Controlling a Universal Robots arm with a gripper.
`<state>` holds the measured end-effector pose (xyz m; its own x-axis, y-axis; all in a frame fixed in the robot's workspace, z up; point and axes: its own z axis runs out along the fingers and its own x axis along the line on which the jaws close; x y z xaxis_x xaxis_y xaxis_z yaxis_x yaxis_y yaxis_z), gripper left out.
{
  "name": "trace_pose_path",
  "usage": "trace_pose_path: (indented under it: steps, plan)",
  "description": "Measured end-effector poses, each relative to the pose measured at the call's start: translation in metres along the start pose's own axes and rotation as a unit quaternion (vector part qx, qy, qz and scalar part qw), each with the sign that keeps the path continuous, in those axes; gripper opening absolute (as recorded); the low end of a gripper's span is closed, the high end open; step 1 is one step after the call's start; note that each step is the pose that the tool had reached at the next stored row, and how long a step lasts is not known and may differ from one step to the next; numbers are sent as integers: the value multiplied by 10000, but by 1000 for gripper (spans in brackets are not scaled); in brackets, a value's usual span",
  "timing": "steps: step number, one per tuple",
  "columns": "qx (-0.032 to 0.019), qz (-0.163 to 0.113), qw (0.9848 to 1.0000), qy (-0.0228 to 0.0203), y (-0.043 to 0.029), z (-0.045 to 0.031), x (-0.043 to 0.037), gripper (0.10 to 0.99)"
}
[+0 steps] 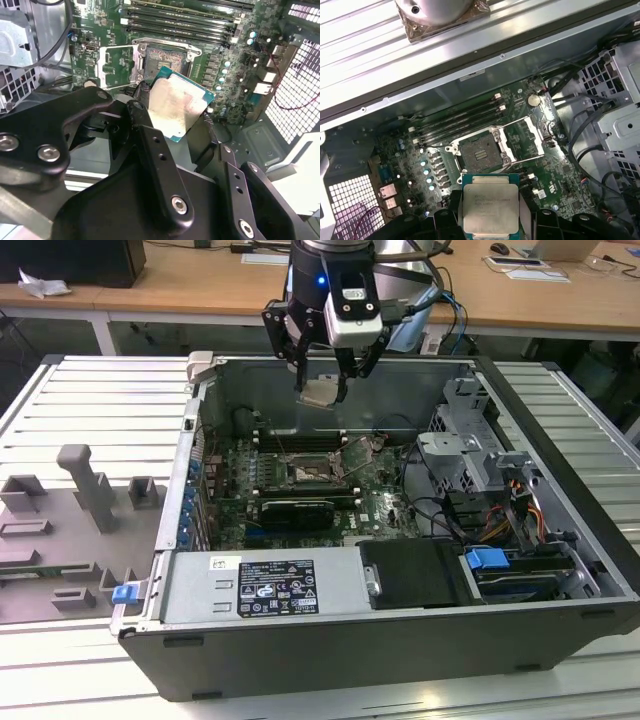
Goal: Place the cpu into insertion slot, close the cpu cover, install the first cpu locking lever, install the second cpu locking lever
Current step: 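Place the cpu into insertion slot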
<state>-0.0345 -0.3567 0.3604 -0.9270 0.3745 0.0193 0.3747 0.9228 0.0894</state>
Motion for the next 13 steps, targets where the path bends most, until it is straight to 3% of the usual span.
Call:
trace_pose_path:
  steps: [9,13]
  plan:
    - [-5,267,9996,-24,-2,4,3,537]
    - [-10,524,9986,-47,-2,9,2,537]
